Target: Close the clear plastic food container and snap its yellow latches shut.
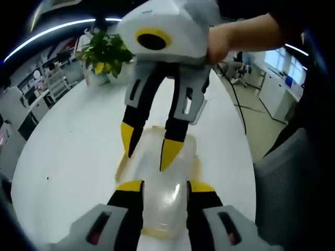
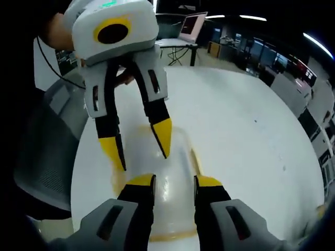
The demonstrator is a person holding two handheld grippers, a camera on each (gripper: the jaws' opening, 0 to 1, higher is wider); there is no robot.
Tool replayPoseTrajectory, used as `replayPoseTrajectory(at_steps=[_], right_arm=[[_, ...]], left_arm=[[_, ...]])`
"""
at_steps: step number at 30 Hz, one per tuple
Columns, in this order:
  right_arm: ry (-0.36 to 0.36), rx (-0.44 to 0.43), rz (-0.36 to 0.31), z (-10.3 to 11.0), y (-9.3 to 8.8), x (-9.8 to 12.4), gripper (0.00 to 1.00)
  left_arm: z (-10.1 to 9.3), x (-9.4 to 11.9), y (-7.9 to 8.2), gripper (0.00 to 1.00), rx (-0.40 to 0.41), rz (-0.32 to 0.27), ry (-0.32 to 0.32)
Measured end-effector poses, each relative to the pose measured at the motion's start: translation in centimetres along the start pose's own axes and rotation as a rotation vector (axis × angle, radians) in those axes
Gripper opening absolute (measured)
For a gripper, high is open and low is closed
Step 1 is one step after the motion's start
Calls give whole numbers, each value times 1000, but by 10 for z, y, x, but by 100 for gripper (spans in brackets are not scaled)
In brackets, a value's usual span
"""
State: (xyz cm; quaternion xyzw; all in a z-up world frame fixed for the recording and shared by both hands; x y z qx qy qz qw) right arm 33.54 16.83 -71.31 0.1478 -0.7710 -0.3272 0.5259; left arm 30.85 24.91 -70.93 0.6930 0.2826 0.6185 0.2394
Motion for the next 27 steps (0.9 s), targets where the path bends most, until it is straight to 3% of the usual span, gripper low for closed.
replayPoseTrajectory(at_steps=[14, 27], right_arm=[[18, 12, 23, -10, 5, -5, 26], [73, 14, 55, -24, 6, -13, 28]], left_arm=[[-12, -9, -1, 37, -43, 55, -1], [-13, -20, 0, 38, -78, 93, 41]])
Point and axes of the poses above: the point that each gripper's makers call its tool centre point, and the gripper's own axes: x roughly backward along the fingers, z roughly to its left, y roughly out of its top, the point moved 6 cm from there along x, roughly backward along the fingers, and after that the axes turned 14 degrees about -y, right-handed, at the moved point
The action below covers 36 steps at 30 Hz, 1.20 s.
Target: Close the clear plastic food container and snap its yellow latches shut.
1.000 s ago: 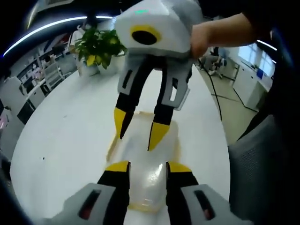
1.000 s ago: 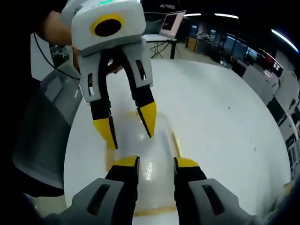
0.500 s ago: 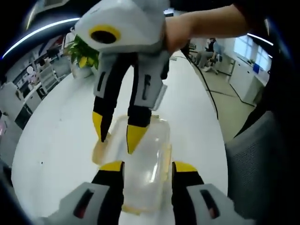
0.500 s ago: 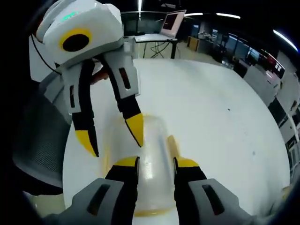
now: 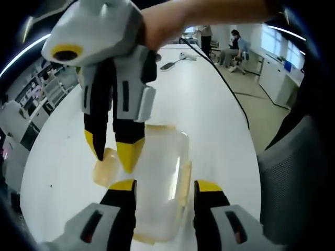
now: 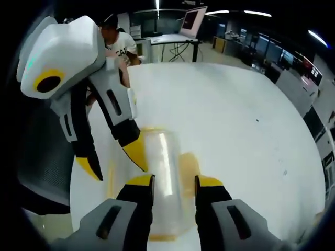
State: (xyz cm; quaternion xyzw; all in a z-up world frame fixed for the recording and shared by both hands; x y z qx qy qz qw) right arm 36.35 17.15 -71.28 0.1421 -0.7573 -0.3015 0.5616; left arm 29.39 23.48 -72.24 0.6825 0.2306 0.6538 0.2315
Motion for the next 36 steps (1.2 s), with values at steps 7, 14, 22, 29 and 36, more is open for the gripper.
replayPoseTrajectory(at_steps=[7, 14, 22, 29, 36], right_arm=[[70, -61, 27, -8, -2, -5, 29], [154, -7, 89, -11, 0, -9, 34], [194, 61, 175, -8, 0, -21, 39], [225, 71, 225, -8, 6, -23, 39], [266, 63, 256, -10, 4, -26, 39]], left_arm=[[0, -3, -3, 38, -18, 31, 18], [1, -6, -1, 38, -29, 32, 46], [0, -8, -2, 39, -63, 34, 69], [-1, -9, -3, 40, -88, 40, 90], [-2, -10, -4, 40, -90, 27, 97]])
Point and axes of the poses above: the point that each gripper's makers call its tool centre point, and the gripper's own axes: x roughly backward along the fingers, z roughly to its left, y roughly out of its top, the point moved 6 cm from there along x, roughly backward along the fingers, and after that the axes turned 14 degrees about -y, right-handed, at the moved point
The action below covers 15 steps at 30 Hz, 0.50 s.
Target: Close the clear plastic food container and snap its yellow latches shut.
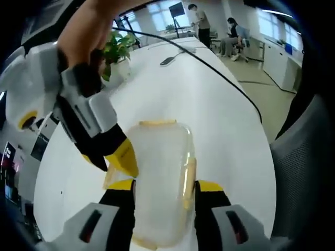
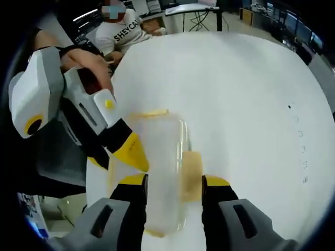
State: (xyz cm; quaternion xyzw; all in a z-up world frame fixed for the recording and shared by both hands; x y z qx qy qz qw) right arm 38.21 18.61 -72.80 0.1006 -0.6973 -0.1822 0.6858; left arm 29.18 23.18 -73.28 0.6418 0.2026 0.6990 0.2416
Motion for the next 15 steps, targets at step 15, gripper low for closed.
replayPoseTrajectory(at_steps=[15], right_arm=[[31, 49, 20, 4, 1, 3, 32]], left_arm=[[2, -1, 1, 39, -2, -4, -1]])
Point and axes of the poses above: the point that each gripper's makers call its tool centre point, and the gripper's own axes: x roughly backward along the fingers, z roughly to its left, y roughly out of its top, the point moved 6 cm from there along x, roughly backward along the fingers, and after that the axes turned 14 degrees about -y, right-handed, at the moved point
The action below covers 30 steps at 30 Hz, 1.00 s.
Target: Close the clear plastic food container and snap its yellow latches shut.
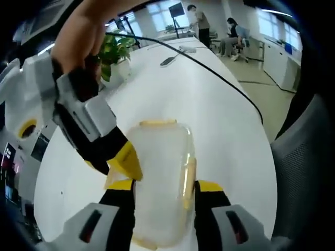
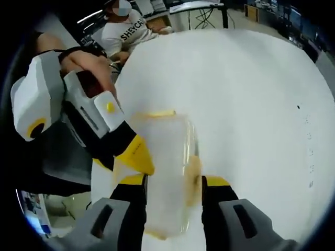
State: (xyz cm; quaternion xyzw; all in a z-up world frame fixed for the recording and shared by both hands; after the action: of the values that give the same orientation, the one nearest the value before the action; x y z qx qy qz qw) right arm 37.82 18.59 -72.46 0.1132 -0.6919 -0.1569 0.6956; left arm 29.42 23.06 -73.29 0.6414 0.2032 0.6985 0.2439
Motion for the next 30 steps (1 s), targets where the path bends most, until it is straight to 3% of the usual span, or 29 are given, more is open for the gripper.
replayPoseTrajectory(at_steps=[5, 8, 13, 19, 20, 21, 30], right_arm=[[7, -36, 29, -2, -1, -4, 32], [31, -95, 47, 1, 2, -11, 38], [39, -40, 72, 3, 5, -12, 38], [51, -33, 92, 3, 4, -13, 34], [60, -73, 13, 3, 17, -20, 34], [69, -50, 66, -1, 11, -14, 34], [78, -6, 106, 5, 10, -13, 37]], left_arm=[[0, -1, 0, 39, 3, -1, -3], [1, -1, 0, 39, 2, -4, -9], [1, -1, -1, 38, 14, -1, -12], [3, -1, -1, 37, 21, 5, -20], [2, -3, 1, 37, 7, 10, -33], [0, -3, 2, 37, 21, 11, -26], [5, -2, -1, 35, 41, 38, -16]])
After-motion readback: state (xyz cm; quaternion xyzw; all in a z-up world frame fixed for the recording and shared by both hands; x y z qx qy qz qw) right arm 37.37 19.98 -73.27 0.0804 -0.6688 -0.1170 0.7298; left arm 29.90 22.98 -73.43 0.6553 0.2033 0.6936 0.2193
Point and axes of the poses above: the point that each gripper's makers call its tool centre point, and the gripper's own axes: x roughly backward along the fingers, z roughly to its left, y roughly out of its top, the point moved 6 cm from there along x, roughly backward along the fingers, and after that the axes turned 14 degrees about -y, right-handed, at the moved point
